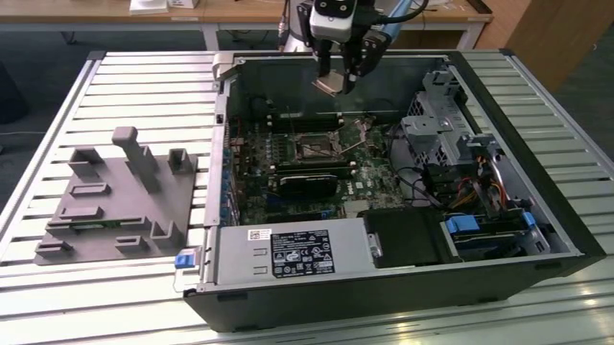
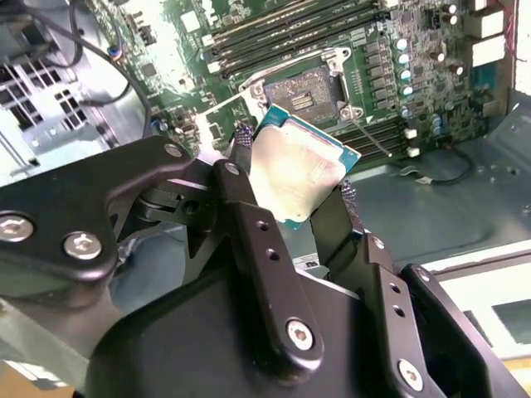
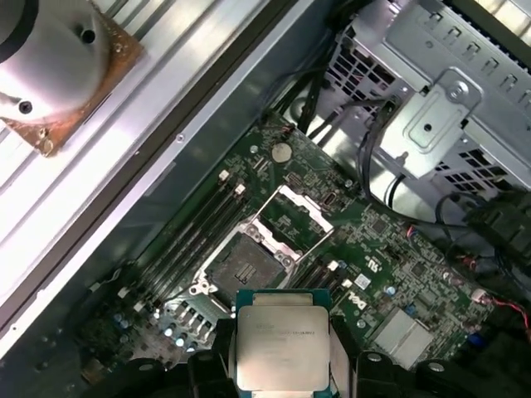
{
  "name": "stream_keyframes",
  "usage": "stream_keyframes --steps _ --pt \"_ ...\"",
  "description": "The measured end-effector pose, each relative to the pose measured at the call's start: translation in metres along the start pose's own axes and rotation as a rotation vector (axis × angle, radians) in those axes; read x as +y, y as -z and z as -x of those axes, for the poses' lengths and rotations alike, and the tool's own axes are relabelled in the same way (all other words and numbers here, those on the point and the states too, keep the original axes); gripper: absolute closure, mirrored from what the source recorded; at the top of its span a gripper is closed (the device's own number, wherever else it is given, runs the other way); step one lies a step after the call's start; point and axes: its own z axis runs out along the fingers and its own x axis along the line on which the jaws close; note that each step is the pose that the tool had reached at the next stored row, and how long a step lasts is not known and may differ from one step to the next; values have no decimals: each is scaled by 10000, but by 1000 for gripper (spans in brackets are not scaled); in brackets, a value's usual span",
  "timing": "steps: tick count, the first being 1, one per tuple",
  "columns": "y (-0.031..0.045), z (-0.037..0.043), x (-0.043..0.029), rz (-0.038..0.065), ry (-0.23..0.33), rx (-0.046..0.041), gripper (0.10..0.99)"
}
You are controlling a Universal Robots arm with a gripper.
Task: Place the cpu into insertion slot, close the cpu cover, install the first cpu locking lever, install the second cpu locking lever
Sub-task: 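Place the cpu into insertion slot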
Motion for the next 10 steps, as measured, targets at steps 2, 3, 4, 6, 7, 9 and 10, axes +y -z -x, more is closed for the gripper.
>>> stream_keyframes --steps 2,3,4,6,7,9,10 --pt "-2 0 0 -7 -269 -22 553" --pt "-3 0 0 -11 -406 -34 553" --pt "-4 0 0 -13 -542 -43 553" --pt "-6 0 0 -18 -827 -62 553" --pt "-8 0 0 -19 -975 -71 553" --pt "-10 0 -1 -21 -1307 -90 553" --pt "-12 0 -1 -23 -1468 -99 553"
